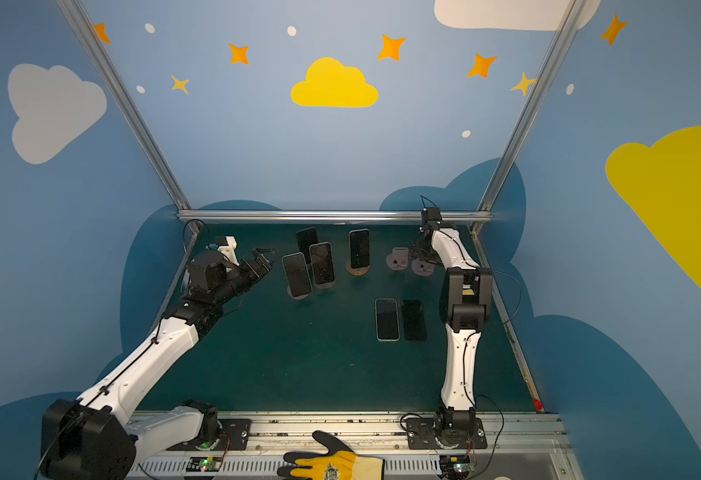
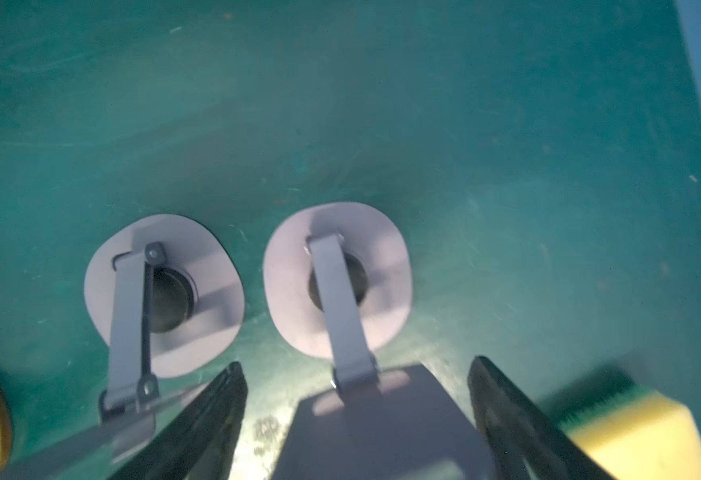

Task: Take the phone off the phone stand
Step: 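Open the right gripper off the grey stand and raise it, then move the right gripper over the light-blue phone on the wooden stand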

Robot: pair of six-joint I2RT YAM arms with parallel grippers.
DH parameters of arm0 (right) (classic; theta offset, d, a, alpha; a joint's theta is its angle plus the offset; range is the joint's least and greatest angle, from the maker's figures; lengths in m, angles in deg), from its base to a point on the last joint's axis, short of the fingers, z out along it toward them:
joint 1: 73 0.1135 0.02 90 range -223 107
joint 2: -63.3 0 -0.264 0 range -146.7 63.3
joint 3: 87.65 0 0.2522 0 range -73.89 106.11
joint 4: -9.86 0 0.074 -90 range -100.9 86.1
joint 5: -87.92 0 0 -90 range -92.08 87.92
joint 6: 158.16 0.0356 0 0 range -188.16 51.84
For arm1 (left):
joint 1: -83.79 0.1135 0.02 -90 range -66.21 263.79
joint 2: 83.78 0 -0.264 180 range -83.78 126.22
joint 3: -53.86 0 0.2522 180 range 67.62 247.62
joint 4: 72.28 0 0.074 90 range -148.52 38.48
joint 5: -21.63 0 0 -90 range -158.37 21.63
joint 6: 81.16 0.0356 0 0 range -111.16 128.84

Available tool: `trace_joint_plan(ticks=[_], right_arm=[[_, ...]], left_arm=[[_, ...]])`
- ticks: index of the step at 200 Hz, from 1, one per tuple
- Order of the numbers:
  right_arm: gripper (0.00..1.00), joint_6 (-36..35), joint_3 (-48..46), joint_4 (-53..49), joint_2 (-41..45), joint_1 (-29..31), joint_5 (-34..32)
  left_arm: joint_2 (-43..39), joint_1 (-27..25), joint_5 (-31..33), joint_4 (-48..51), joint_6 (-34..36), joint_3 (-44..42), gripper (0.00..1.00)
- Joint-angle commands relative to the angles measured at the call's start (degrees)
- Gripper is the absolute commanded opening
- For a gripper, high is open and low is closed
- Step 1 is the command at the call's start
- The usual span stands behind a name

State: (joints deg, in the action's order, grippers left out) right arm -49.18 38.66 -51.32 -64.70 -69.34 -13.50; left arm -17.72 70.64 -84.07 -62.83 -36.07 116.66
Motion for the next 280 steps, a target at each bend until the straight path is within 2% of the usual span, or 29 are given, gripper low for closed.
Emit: trace_joint_plan(ticks=[1,15,30,38,66,93,119,139,174,187,203,213,240,280], right_arm=[[0.85,2.96,-1.43,-0.16,8.18,-0.46,-1.01],[0.85,5.99,-1.55,-2.60,11.37,0.17,-3.01],[0.85,8.34,-2.42,-3.71,15.91,1.36,-2.03],[0.85,8.31,-2.29,-4.46,18.24,2.42,-1.64],[0.85,4.86,-4.49,-4.22,27.30,7.14,-6.84],[0.85,0.11,-17.46,7.29,37.83,11.71,-5.46],[0.85,-2.12,-30.97,22.40,48.48,18.75,-7.54],[0.85,-0.88,-34.74,23.47,53.46,23.25,-7.78],[0.83,-0.83,-38.48,20.22,58.45,30.28,-6.09],[0.83,1.28,-42.09,20.43,61.98,33.66,-8.78],[0.82,2.00,-51.10,27.69,67.65,37.04,-9.52],[0.82,4.23,-54.77,28.92,70.25,38.99,-10.95],[0.82,4.66,-56.39,26.71,71.38,43.53,-13.63],[0.86,3.63,-55.15,30.35,64.76,53.25,-19.48]], left_arm=[[-0.90,0.31,1.41,0.49,2.04,0.93,1.00],[-0.22,0.25,2.93,0.89,3.30,0.81,1.00],[0.68,0.57,3.16,1.15,2.63,0.63,1.00],[1.11,0.63,3.16,1.28,2.72,0.77,1.00],[1.28,0.78,2.07,3.21,3.35,2.67,1.00],[-0.31,0.69,3.14,4.67,4.89,2.89,1.00],[-1.48,-0.08,10.52,3.57,6.88,0.85,1.00],[-1.87,0.17,13.22,6.65,7.51,2.23,1.00],[-4.41,0.22,23.73,10.02,6.53,1.50,1.00],[-5.22,0.89,22.96,8.35,5.65,0.52,1.00],[-5.18,1.19,21.42,8.08,4.98,0.57,1.00],[-4.83,1.19,20.99,8.44,4.76,0.88,1.00],[-3.18,2.06,19.35,8.53,2.60,0.91,1.00],[0.63,2.51,20.67,14.66,-1.34,3.30,1.00]])
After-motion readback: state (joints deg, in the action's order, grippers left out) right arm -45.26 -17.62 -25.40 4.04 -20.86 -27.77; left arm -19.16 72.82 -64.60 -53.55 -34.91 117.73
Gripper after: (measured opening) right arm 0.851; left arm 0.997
